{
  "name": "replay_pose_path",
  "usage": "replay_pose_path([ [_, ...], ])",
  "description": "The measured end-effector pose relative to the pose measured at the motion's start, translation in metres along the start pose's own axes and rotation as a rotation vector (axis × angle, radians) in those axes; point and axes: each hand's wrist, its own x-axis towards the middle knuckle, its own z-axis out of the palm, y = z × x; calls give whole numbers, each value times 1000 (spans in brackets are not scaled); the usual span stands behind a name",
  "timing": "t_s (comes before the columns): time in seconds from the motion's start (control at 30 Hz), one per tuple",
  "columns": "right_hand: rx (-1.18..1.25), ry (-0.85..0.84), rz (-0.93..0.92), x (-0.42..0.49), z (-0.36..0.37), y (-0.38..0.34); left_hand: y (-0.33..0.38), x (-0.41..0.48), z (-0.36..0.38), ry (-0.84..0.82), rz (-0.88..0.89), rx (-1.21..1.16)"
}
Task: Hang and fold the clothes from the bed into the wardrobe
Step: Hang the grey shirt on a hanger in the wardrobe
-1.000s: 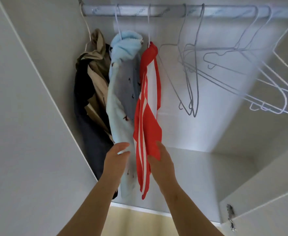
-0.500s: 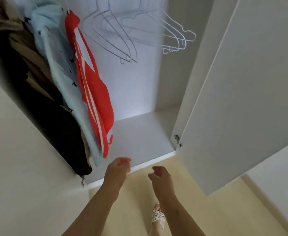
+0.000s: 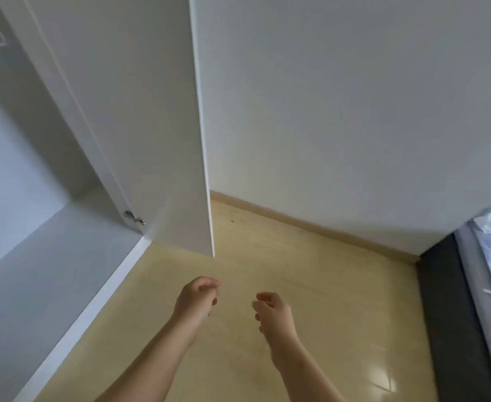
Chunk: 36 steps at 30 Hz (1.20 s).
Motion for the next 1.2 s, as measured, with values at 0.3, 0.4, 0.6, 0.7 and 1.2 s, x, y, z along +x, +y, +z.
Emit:
replay_pose_path([
  [0.3, 302, 475, 92, -22, -276, 86, 32, -86, 296, -487, 123, 286],
  [0.4, 376, 596, 134, -37, -351, 118, 37, -126, 380, -627, 135, 327],
  [0.6, 551, 770, 217, -61, -449, 170, 31, -187, 492, -846, 171, 489],
  [0.7, 629, 819, 245, -67, -483, 187, 31, -202, 535, -901, 197, 574],
  [1.2, 737, 1027, 409, -29, -712, 228, 70, -257, 815, -1168, 212, 757],
])
